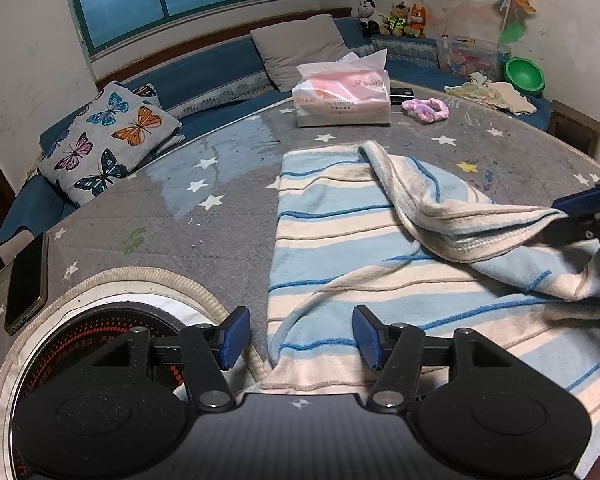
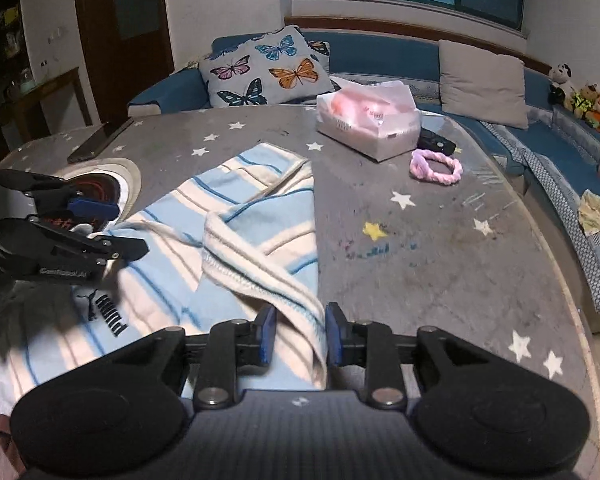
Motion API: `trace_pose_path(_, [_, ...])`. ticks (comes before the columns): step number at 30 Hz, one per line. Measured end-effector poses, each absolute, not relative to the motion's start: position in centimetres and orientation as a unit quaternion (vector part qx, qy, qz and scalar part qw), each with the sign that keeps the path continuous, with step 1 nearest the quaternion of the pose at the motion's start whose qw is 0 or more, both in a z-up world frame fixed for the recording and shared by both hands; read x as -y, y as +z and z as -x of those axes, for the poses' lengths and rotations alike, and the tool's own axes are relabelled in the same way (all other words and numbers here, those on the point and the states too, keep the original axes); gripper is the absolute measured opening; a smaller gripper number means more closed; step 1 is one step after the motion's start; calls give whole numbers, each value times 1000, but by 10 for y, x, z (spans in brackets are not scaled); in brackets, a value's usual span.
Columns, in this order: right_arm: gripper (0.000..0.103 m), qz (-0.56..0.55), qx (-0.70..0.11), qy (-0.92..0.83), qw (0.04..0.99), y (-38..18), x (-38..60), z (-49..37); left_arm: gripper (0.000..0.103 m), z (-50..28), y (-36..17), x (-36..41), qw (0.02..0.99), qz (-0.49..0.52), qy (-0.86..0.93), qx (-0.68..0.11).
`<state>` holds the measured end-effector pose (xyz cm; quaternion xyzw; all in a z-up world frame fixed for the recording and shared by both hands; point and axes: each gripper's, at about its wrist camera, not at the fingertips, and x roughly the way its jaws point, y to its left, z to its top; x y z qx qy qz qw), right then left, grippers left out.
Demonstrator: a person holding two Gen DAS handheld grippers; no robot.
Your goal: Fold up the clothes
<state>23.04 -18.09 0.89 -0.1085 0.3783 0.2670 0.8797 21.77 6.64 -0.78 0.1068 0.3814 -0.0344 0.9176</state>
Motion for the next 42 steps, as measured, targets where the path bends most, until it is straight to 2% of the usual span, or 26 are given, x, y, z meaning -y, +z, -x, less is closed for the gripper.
trace_pose_path(1, [15, 117, -378, 264, 880, 8, 179, -231, 62, -218, -8, -67, 918, -106, -34, -381])
trace_pose_path(3, [4, 132, -367, 254, 885, 14, 179, -231, 63, -218, -8, -68, 918, -104, -35, -381])
trace_pose_path(11, [4, 249, -275, 158, 915, 56, 184, -246, 63, -217, -9, -70, 919, -101, -38, -380])
trace_pose_path(13, [6, 267, -250, 119, 923, 68, 189, -257, 64, -218, -9, -70, 919, -101, -37, -380])
trace_pose_path(14, [12, 266, -240, 95, 929, 74, 194, -266, 65, -218, -9, -70, 919, -100, -36, -381])
trace_pose_path(15, [25, 255, -234, 81, 935, 79, 199, -271, 65, -218, -9, -70, 919, -99, -36, -381])
trace_pose_path(16, [30, 236, -230, 68, 942, 84, 207, -277, 65, -218, -9, -70, 918, -99, -36, -381])
trace_pose_path(22, [36, 166, -283, 77, 942, 80, 248, -274, 66, -225, -7, -73, 915, -98, -26, -389])
trace_pose_path(28, [39, 144, -373, 108, 910, 27, 262, -251, 66, -244, -2, -72, 910, -103, -15, -402])
trace_pose_path(32, [39, 130, -405, 107, 899, 3, 271, -239, 69, -262, 0, -70, 910, -108, -12, -401])
trace_pose_path(40, [44, 104, -408, 103, 901, -2, 282, -228, 67, -319, 3, -72, 911, -94, 32, -401])
trace_pose_path(42, [50, 102, -407, 100, 902, -3, 285, -225, 67, -332, 2, -71, 912, -92, 38, -397])
